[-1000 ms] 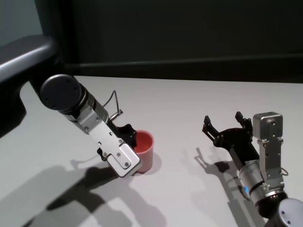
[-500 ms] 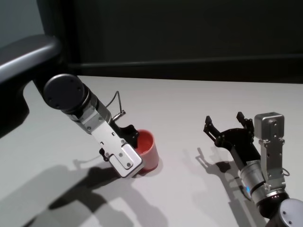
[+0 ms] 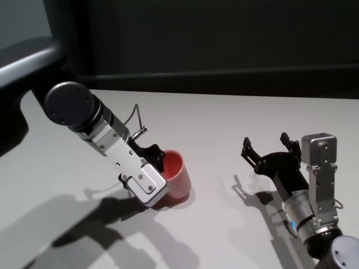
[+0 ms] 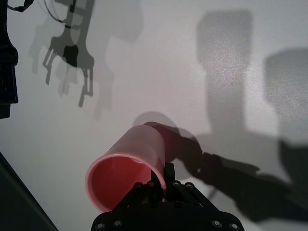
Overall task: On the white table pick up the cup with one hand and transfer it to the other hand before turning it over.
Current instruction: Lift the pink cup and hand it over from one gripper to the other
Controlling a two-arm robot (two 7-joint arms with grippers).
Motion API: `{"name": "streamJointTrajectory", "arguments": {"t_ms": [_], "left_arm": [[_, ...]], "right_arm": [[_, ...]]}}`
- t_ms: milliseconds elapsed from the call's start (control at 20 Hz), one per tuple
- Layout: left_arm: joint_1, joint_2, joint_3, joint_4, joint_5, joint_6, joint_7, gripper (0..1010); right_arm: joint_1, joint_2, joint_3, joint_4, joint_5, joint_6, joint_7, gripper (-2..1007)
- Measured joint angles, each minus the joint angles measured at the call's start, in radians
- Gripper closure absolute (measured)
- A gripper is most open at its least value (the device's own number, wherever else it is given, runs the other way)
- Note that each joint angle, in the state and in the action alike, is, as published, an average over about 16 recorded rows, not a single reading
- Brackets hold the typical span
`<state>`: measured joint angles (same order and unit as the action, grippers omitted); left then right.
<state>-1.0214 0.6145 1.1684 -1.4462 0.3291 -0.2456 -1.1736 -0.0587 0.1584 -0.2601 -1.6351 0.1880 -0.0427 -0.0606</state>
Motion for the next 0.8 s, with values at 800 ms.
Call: {"name": "streamJointTrajectory", "arguments": {"t_ms": [800], "left_arm": [[0.049,0.060,-0.120,-0.037,-0.185,0.055,0.107,960]], "right_arm": [[0.000,0.000,0.000,0.000,0.000,0.000,0.000,3]]}}
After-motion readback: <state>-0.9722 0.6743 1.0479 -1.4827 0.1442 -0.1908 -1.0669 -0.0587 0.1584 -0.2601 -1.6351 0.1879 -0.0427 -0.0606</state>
